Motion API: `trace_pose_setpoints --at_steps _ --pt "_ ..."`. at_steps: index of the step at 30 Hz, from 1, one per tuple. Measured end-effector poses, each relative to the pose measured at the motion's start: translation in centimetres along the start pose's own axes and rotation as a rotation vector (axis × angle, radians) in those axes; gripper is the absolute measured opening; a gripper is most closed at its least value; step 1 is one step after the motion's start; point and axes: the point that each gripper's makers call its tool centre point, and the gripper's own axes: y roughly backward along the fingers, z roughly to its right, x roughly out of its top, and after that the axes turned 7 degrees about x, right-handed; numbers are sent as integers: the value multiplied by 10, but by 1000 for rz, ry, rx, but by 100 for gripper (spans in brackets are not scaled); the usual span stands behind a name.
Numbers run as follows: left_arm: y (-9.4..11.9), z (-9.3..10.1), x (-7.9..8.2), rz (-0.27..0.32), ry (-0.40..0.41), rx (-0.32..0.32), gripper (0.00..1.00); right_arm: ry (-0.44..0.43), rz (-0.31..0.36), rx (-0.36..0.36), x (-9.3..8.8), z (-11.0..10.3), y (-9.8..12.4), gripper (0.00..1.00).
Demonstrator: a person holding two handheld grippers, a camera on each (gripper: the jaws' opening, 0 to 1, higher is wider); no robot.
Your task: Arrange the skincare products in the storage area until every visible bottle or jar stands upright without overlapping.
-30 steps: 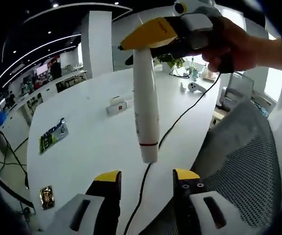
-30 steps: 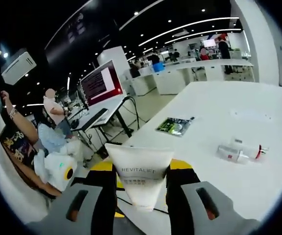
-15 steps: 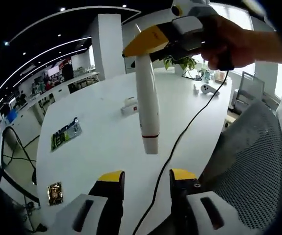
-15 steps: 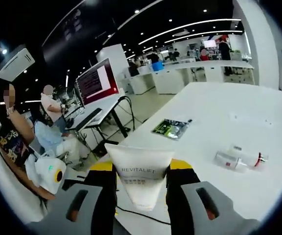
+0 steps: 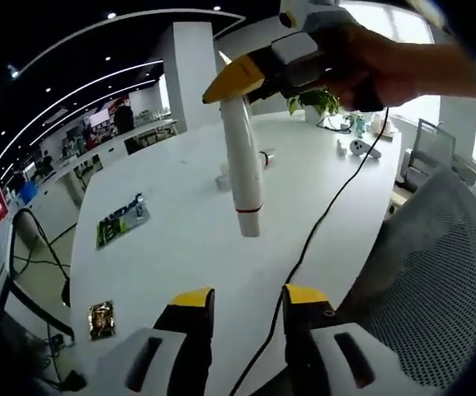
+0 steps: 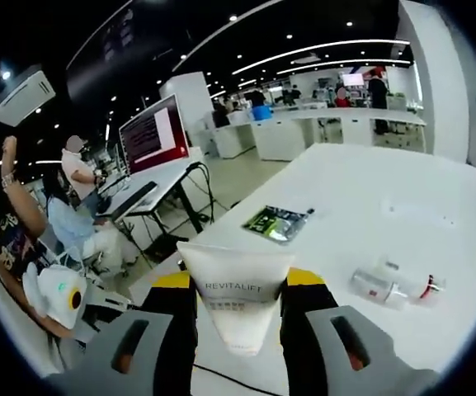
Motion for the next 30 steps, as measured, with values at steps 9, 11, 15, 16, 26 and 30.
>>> trace_pose_setpoints --at_steps 9,11,15,16,26,30 --pt "1 5 -1 -1 4 -19 33 34 13 -101 0 10 -11 36" --pt "2 7 -1 -2 16 -32 33 12 -1 -123 -7 14 -13 36" --pt "3 8 1 8 34 -44 34 2 -9 -147 -11 23 -15 36" --pt "3 8 1 10 29 -44 34 -2 -11 -157 -12 27 -15 37" --pt "2 -2 1 5 53 -12 33 -42 8 -282 -2 72 -20 37" --pt "2 -1 1 12 36 -6 33 -50 4 -298 2 87 -33 37"
